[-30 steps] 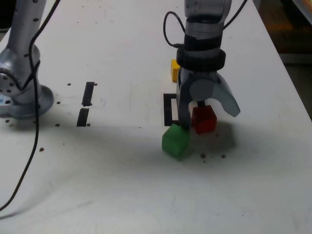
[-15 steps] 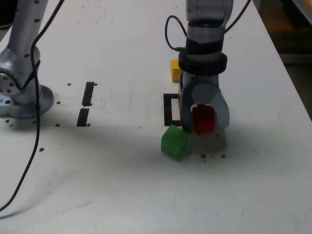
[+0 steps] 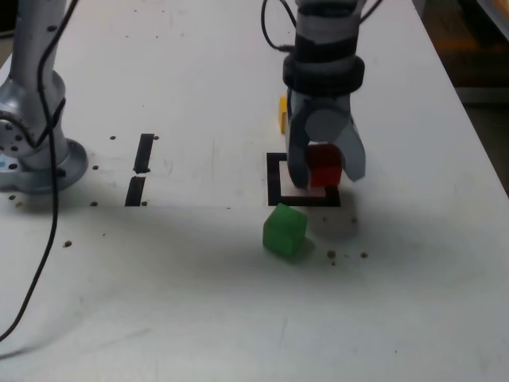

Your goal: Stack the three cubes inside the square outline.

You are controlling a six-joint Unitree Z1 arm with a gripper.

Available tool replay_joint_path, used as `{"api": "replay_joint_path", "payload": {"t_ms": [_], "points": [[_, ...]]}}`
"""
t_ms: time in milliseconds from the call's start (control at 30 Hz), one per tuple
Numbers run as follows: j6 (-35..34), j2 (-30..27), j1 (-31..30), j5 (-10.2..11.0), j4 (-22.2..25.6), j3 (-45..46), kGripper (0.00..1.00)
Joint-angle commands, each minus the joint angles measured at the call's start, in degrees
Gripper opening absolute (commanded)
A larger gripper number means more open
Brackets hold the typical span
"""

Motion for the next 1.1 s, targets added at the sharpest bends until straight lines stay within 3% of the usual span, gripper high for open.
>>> {"api": "replay_joint_path", "payload": {"t_ms": [0,233,633,1067], "points": [[-0.1,-1.0,-0.1,0.8,0.7,-0.2,0.11],[-0.1,-3.2,-0.1,2.6,3.5,1.4,0.11],[-0.1,-3.1,-0.4,-0.3,2.4,3.8,0.11],[0.9,-0.7,0.4,-1.3,0.2,4.1,0.11]]}}
